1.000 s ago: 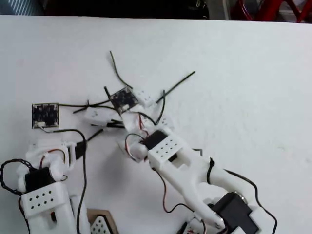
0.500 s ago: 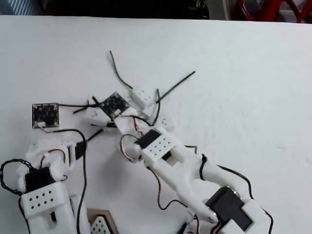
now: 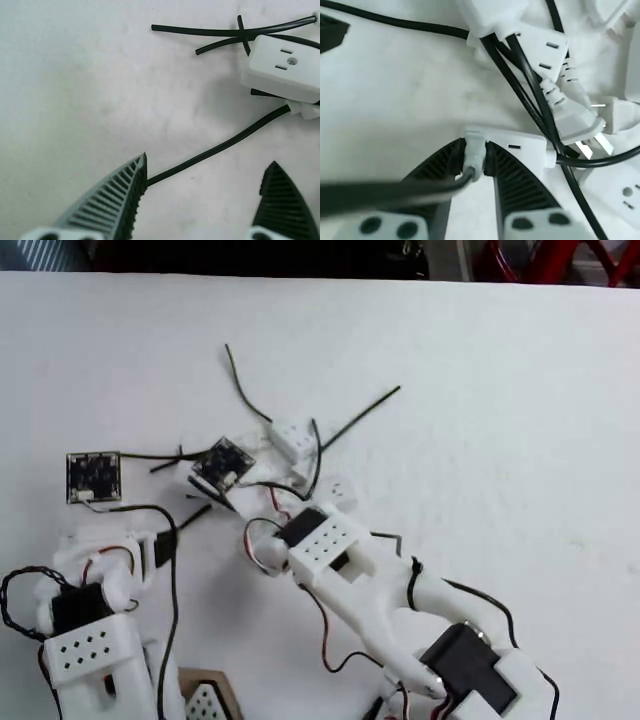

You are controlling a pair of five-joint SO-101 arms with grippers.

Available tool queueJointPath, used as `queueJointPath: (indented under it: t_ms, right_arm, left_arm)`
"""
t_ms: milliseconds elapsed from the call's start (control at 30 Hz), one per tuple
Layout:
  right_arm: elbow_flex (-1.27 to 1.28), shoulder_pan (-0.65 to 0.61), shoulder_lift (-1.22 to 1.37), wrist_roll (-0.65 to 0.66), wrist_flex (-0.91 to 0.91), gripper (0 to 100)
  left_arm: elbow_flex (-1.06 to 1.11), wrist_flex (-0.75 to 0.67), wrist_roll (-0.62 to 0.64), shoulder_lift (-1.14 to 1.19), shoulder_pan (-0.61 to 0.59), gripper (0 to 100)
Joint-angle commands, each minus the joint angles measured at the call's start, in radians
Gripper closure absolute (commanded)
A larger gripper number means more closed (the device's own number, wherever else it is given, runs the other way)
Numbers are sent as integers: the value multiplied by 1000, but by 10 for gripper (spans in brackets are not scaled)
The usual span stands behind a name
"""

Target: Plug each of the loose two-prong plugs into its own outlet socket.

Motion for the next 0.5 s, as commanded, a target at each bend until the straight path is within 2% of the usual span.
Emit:
queueJointPath:
  t_ms: [0, 267, 467]
  right_arm:
    - [3, -31, -21, 9, 101, 982]
    - [-52, -10, -426, 11, 268, 982]
    - [-187, 94, -610, 12, 352, 982]
  left_arm:
    - [17, -44, 8, -16, -10, 649]
    - [18, -49, 8, -16, -10, 649]
    - [18, -49, 8, -16, -10, 649]
